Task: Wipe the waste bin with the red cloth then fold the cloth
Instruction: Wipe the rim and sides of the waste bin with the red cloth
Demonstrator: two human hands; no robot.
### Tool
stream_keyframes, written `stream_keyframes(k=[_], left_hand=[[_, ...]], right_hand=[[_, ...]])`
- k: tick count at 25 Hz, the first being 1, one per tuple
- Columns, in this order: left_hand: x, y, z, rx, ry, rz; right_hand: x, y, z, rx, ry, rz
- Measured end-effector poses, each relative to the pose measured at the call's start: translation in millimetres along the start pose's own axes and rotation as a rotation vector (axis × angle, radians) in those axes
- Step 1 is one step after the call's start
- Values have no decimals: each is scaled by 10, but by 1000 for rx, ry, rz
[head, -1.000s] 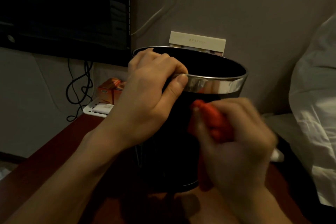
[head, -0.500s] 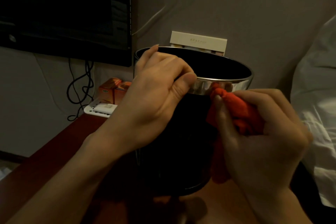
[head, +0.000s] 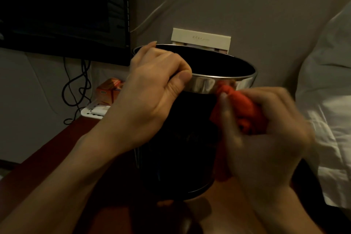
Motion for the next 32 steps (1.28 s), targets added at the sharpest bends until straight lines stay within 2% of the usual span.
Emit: stream_keyframes(k=[3, 8, 12, 17, 21, 26, 30, 32], left_hand=[[6, -3, -6, 0, 6, -3], [-3, -1, 9, -18, 5, -15], [0, -9, -2, -13, 9, -30], [1, -11, 7, -21, 4, -37], [1, -9, 0, -18, 15, -22], [-7, -3, 3, -25, 6, -15], [-11, -9, 1, -16, 11, -14], [-22, -9, 0, -17, 10, -12]], right_hand=[[-68, 163, -111, -75, -48, 48], [7, -25, 5, 9, -20, 24], [-37, 135, -121, -49, -20, 36], [1, -25, 31, -2, -28, 12], [-48, 168, -107, -76, -40, 48], [5, -37, 39, -10, -33, 14], [-79, 205, -131, -105, -42, 70], [-58, 159, -92, -89, -54, 76]])
Point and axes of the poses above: each hand's wrist, its own z-axis towards the middle knuckle, its own y-axis out of the palm, x = y × z, the point moved 9 cm from there along z, towards the middle knuckle, and after that the axes turned 13 degrees about z, right-handed, at the moved point
